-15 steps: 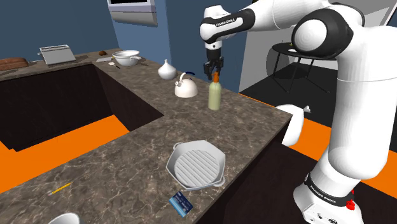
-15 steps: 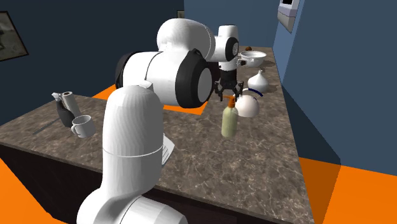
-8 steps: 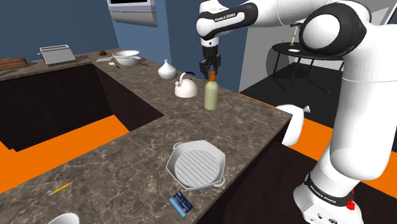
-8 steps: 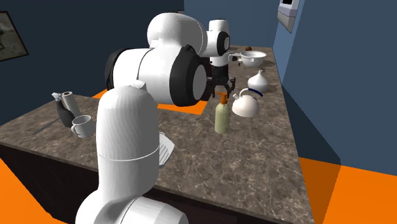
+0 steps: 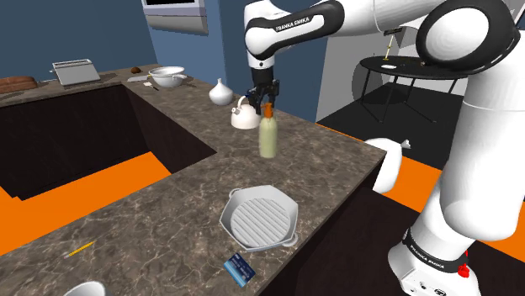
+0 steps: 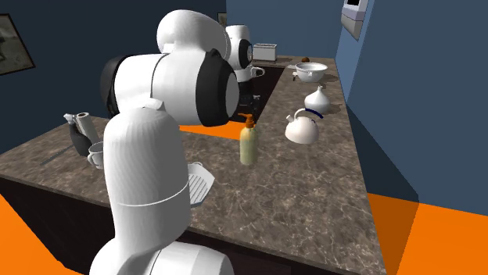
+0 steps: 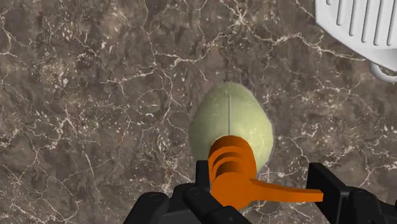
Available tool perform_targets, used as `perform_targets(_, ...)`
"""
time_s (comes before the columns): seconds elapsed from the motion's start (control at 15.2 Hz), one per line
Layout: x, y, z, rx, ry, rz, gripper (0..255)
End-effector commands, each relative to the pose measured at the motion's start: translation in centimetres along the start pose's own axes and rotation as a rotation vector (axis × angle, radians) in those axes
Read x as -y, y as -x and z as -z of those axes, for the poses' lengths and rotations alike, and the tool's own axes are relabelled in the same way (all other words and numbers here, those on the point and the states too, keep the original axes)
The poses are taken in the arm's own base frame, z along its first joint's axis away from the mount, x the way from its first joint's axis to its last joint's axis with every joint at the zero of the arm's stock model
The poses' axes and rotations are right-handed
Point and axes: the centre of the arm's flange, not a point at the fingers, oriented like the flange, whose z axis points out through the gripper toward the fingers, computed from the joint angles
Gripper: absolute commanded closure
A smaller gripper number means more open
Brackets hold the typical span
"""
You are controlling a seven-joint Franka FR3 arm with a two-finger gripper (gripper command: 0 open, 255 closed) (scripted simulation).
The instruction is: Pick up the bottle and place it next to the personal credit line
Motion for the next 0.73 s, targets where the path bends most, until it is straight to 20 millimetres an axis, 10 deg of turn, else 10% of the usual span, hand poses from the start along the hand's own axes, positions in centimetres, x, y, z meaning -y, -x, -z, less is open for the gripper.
perform_targets(0.0,2.3,0.6,0.5,0.0,0.0,-0.002,255)
perform_targets(0.66,15.1,3.5,1.8,0.0,0.0,-0.002,255)
